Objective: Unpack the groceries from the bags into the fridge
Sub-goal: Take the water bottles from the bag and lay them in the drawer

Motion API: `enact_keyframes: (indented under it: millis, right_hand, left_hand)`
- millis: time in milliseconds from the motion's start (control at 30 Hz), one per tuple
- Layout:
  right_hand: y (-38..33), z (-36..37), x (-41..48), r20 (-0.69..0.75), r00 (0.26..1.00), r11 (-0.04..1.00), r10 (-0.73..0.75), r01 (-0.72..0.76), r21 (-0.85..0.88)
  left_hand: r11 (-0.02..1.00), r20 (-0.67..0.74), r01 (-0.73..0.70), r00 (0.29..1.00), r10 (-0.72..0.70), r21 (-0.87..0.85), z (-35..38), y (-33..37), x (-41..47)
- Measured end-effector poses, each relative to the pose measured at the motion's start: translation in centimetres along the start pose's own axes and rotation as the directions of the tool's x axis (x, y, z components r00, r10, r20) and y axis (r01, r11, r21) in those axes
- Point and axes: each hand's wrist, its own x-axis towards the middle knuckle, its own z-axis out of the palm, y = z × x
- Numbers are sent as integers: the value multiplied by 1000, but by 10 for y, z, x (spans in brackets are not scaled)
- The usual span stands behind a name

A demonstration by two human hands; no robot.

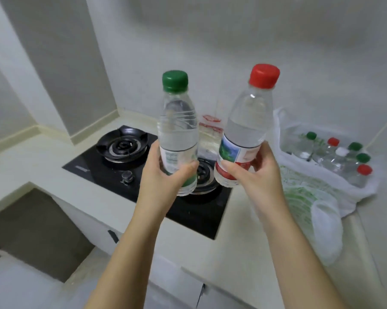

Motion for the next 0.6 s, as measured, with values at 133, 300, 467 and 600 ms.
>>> enact_keyframes:
  millis: [133,300,467,600]
  right_hand:
    - [-41,17,6,74,994,992,-78,70,102]
    - [-60,43,7,194,976,982,-102,67,179]
    - [-65,75,10,379,920,970,-101,6,245]
    - [-69,101,10,552,826,964,-113,-44,263]
  left_hand:
    - [996,-46,-61,997,58,-63,-20,42,3]
    - [994,-162,-96,983,88,-43,-47,67,-7]
    - [998,-303,-57,952,48,-20,-74,80,-23]
    - [997,-444,-45,894,65,55,-89,90,-43]
